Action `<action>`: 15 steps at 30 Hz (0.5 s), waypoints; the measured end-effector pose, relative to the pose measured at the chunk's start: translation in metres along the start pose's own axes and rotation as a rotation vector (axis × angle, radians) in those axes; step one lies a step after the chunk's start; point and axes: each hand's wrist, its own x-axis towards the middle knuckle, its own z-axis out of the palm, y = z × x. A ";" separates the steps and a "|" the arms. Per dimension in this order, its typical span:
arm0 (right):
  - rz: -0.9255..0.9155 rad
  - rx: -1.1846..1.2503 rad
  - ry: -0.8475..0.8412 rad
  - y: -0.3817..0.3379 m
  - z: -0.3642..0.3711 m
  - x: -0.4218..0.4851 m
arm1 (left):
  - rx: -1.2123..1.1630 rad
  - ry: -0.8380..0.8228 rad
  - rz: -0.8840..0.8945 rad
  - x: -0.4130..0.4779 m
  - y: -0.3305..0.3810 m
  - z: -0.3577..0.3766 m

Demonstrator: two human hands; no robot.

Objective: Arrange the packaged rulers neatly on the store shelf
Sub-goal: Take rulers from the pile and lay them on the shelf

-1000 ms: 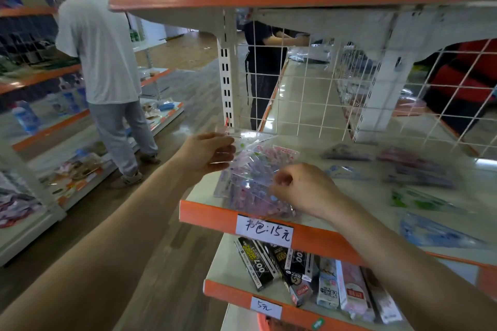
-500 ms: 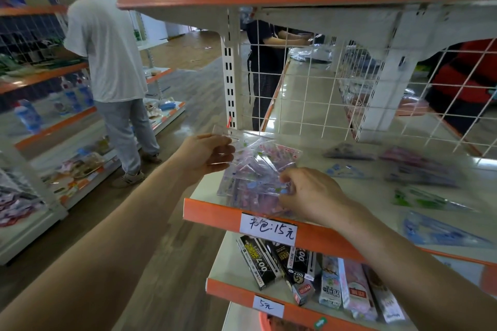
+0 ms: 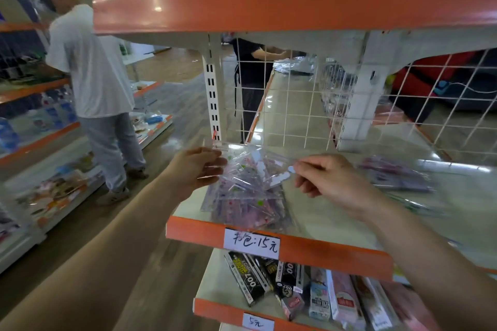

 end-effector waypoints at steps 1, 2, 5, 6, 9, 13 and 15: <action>0.047 0.083 -0.006 0.002 -0.002 0.000 | -0.001 -0.010 0.003 0.000 0.000 0.003; 0.079 0.142 -0.008 0.003 -0.003 -0.001 | -0.003 -0.020 0.004 0.000 0.000 0.005; 0.119 0.240 0.008 0.007 -0.008 -0.002 | -0.003 -0.046 -0.002 -0.002 0.000 0.014; 0.126 0.259 0.022 0.008 -0.010 -0.002 | -0.006 -0.054 -0.003 -0.002 0.001 0.017; 0.133 0.332 0.091 0.011 -0.020 -0.002 | -0.045 -0.042 0.008 -0.002 0.003 0.027; 0.152 0.501 0.246 0.014 -0.047 0.000 | -0.049 0.048 0.046 0.002 0.003 0.038; 0.182 0.538 0.293 0.019 -0.063 0.000 | -0.029 0.057 0.055 0.003 0.003 0.043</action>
